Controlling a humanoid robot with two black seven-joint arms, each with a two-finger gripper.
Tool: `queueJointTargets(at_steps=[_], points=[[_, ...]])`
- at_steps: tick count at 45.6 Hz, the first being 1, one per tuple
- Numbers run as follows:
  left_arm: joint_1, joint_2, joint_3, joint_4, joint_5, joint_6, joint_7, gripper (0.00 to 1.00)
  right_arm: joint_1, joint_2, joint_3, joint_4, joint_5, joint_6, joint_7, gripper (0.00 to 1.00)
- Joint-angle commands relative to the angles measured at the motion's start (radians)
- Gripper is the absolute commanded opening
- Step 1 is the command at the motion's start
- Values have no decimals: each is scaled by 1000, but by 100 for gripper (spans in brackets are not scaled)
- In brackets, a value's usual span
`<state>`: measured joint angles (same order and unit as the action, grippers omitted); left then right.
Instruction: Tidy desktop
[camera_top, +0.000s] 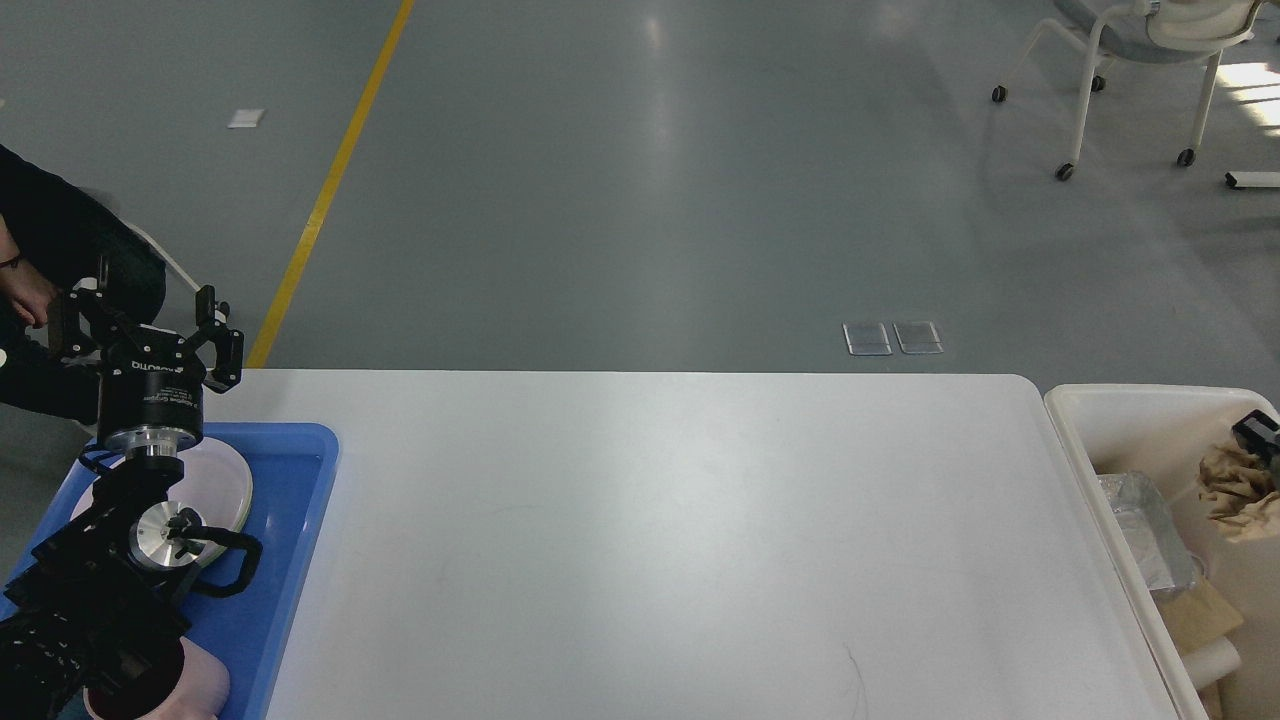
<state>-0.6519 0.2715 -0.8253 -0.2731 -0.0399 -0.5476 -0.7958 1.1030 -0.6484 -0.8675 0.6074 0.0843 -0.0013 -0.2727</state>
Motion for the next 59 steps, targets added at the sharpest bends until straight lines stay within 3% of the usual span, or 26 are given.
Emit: queueJointTargets(at_steps=[1, 12, 19, 25, 31, 43, 49, 59], points=[[0, 0, 0, 0, 0, 0, 0, 97, -11, 3, 4, -3, 0, 0, 0, 100], [0, 0, 0, 0, 0, 0, 1, 97, 9, 3, 88, -23, 0, 0, 0, 100], [0, 0, 0, 0, 0, 0, 0, 97, 12, 4, 362, -144, 0, 0, 9, 100], [0, 0, 0, 0, 0, 0, 0, 97, -2, 27, 753, -146, 0, 4, 9, 100], [0, 0, 0, 0, 0, 0, 0, 97, 3, 73, 982, -141, 0, 9, 10, 100], [0, 0, 0, 0, 0, 0, 0, 97, 78, 257, 1018, -167, -1, -5, 12, 100], [0, 0, 0, 0, 0, 0, 1, 97, 74, 271, 1042, -172, 0, 1, 12, 100], [0, 0, 0, 0, 0, 0, 0, 97, -12, 361, 1255, -172, -1, -2, 15, 100]])
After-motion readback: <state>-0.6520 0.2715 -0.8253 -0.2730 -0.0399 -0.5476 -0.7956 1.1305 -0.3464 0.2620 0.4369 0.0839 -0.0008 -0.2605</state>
